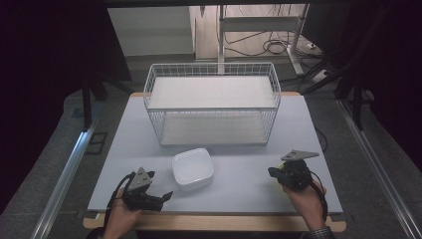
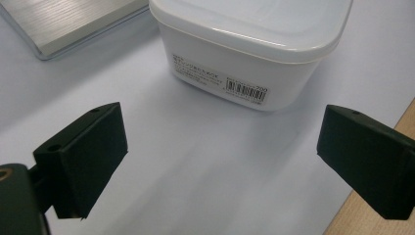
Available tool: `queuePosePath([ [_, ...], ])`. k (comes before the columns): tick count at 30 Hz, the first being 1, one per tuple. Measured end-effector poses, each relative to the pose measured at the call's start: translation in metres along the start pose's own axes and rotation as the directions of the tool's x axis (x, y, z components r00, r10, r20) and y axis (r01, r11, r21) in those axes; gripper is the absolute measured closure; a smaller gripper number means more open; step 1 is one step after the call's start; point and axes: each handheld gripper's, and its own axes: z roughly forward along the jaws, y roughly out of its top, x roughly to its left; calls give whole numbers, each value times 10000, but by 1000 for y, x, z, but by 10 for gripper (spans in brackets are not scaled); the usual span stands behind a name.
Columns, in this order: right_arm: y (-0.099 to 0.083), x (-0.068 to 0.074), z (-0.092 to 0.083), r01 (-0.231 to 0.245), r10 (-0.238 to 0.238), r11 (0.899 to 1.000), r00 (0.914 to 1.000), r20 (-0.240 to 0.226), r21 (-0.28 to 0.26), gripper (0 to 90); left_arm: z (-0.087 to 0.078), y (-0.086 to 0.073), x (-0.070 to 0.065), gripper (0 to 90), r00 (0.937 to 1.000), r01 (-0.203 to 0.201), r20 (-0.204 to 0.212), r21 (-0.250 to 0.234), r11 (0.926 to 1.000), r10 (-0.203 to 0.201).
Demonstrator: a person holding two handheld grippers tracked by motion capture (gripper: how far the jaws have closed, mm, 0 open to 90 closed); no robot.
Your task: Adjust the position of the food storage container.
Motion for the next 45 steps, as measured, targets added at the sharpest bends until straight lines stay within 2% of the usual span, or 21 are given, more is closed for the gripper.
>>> queuePosePath([
  [4, -2, -4, -2, -117, 117, 9999, 9999, 21, -83, 878, 0, 0, 0, 45, 10000, 48, 1, 23, 10000, -48],
  [8, 0, 3, -2, 132, -133, 9997, 9999, -50, -214, 874, 2, 2, -2, 54, 9997, 190, -173, 426, 9989, -183],
  [9, 2, 7, 0, 398, -402, 9989, 9991, -128, -256, 878, 3, 2, -2, 62, 9996, 249, -138, 486, 9985, -243],
  [11, 3, 11, 2, 582, -593, 9978, 9977, -339, -317, 886, 2, 4, -2, 87, 9993, 359, -109, 502, 9981, -354],
  [12, 4, 13, 3, 579, -601, 9975, 9967, -547, -401, 891, 0, 6, -1, 120, 9988, 368, -325, 503, 9981, -352],
  [14, 5, 15, 5, 528, -576, 9973, 9936, -977, -507, 893, 0, 7, 2, 182, 9986, 336, -428, 500, 9982, -315],
  [15, 5, 15, 5, 528, -576, 9973, 9936, -977, -507, 893, 0, 7, 2, 227, 9986, 336, -428, 500, 9982, -315],
  [16, 7, 16, 8, 479, -549, 9970, 9911, -1211, -601, 894, 0, 9, 7, 281, 9981, 454, -435, 498, 9977, -433],
  [18, 9, 18, 10, 410, -504, 9966, 9897, -1342, -720, 894, 2, 10, 14, 402, 9966, 799, -237, 438, 9958, -789],
  [19, 10, 19, 11, 391, -500, 9961, 9886, -1419, -788, 894, 2, 10, 14, 446, 9966, 799, -237, 438, 9958, -789],
  [20, 12, 20, 12, 363, -481, 9961, 9876, -1493, -807, 894, 6, 13, 21, 492, 9934, 1144, -35, 393, 9927, -1143],
  [23, 16, 23, 16, 376, -505, 9959, 9859, -1594, -824, 894, 11, 15, 26, 605, 9911, 1322, 75, 396, 9904, -1326],
  [24, 17, 24, 17, 423, -548, 9958, 9856, -1598, -811, 894, 18, 17, 30, 639, 9872, 1570, 206, 404, 9868, -1579],
  [25, 19, 26, 19, 489, -615, 9953, 9856, -1573, -831, 895, 21, 18, 31, 667, 9862, 1621, 272, 432, 9858, -1634],
  [27, 21, 28, 21, 593, -712, 9950, 9854, -1549, -800, 895, 25, 20, 32, 693, 9862, 1620, 255, 525, 9854, -1635],
  [28, 24, 32, 25, 754, -868, 9941, 9843, -1538, -785, 895, 30, 23, 33, 730, 9891, 1461, 68, 643, 9872, -1468],
  [30, 27, 37, 31, 912, -1025, 9927, 9830, -1521, -790, 896, 35, 26, 34, 761, 9894, 1450, -11, 702, 9869, -1452],
  [35, 31, 46, 42, 1267, -1324, 9907, 9818, -1359, -501, 896, 45, 34, 34, 821, 9916, 1296, -75, 820, 9882, -1294],
  [39, 36, 52, 56, 1343, -1386, 9902, 9802, -1413, -394, 895, 55, 41, 33, 826, 9907, 1341, 141, 791, 9878, -1357],
  [45, 41, 59, 69, 1183, -1222, 9924, 9815, -1472, -348, 895, 68, 51, 20, 825, 9929, 1056, 472, 806, 9911, -1096],
])
